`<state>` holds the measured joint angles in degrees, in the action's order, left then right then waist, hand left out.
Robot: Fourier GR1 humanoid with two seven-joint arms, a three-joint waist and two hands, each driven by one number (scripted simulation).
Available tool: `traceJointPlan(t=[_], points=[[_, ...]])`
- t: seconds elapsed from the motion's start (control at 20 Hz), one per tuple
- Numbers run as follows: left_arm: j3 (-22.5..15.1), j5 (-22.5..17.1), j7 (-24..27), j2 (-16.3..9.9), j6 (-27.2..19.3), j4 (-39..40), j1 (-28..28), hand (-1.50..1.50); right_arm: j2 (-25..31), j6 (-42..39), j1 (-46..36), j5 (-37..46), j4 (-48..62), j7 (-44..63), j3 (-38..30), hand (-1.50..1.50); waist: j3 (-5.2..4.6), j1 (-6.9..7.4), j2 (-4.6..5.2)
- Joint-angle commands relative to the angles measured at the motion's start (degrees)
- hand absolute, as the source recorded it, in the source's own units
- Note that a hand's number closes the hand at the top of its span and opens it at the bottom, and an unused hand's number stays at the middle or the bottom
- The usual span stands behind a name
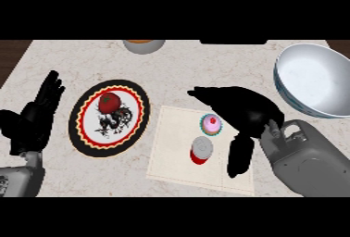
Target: Pick the can from the placemat and place it in the bowl
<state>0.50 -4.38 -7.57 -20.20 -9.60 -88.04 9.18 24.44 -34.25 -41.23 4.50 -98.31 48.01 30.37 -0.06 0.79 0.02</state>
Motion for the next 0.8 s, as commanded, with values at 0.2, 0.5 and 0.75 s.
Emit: traceJointPlan(t=[0.2,0.5,0.75], points=[[4.1,-2.2,-0.1,-2.7,3.6,0.7,0.7,0.00,-2.0,-9.4,-2.0,-1.1,6.2,4.5,2.6,-1.50,0.02,-0.44,-0.06],[3.3,-0.8,0.4,-0.2,2.6,-2.9,-3.0,0.00,-4.5,-2.7,1.5,13.9,3.2,-1.7,6.3,-1.50,0.07,-0.35,-0.12],[4.5,-0.3,1.2,-0.5,4.5,-2.0,-3.3,0.00,-7.4,0.4,3.3,24.0,9.6,-9.4,8.1,-1.50,0.06,-0.17,0.03]])
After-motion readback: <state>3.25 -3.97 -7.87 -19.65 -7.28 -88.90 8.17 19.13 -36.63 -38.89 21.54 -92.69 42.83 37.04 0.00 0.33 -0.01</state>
